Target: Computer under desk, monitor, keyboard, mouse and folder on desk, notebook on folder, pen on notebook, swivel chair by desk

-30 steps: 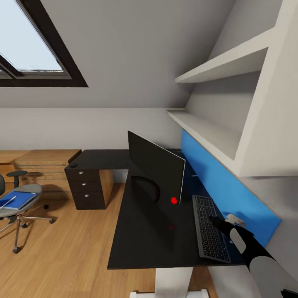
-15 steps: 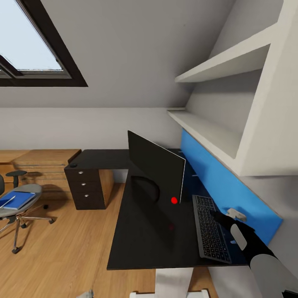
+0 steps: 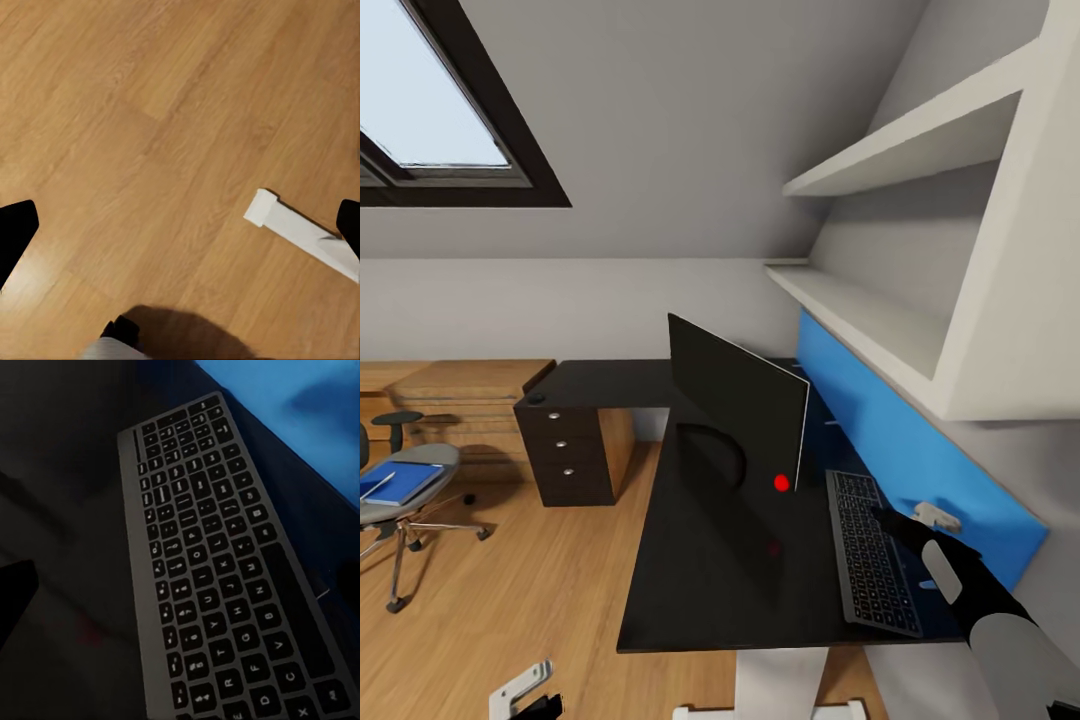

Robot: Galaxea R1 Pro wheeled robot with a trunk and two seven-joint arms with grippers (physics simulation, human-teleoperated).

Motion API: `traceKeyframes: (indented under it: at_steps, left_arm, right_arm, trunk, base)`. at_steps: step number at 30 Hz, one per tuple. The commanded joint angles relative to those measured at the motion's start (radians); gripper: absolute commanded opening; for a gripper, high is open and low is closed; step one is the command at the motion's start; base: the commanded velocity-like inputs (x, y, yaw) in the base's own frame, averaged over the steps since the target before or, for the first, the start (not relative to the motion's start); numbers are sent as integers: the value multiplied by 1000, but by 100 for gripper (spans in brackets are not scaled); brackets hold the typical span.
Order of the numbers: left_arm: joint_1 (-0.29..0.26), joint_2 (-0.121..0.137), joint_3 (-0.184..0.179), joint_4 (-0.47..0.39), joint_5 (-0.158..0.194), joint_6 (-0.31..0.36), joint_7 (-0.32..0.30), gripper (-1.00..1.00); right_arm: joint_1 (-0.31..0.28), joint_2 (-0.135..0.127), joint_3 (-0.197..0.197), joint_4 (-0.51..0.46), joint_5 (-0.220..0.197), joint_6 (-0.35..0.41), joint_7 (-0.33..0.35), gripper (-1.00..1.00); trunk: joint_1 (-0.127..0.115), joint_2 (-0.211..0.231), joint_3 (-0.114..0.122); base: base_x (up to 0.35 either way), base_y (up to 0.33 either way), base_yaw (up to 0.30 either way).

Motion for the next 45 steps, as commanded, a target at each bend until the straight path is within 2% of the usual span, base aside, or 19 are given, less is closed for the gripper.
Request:
traceKeyframes:
  at_steps: [1,4,9,13,24,34,45]
  left_arm:
    - [-1,2,0,9,8,-28,5,100]
    - [-1,4,-5,25,5,-74,5,100]
    - [0,-1,-37,45,-31,-94,7,100]
    - [0,-1,-40,58,-39,-96,8,100]
    - [0,0,-41,61,-41,-99,7,100]
    - [0,-1,-42,69,-39,-214,5,100]
    - [0,-1,-43,78,-40,-227,5,100]
  right_arm:
    - [-1,0,-5,-1,-4,6,4,100]
    - [-1,-5,-6,-1,-4,6,4,100]
    - [-1,-8,-6,-1,-4,5,3,100]
    - [-1,-7,-6,-1,-3,4,3,100]
    - [-1,-6,-4,1,-1,3,3,100]
    - [-1,-5,-4,2,-1,3,3,100]
    - [-1,-5,-4,2,-1,3,2,100]
  trunk:
    - [4,-9,-5]
    - [16,-30,-15]
    - [35,-65,-30]
    - [50,-93,-43]
    - [93,-170,-77]
    - [131,-240,-109]
    - [173,-317,-143]
  base:
    - [0,0,0]
    - [0,0,0]
    - [0,0,0]
    - [0,0,0]
    - [0,0,0]
    - [0,0,0]
    - [0,0,0]
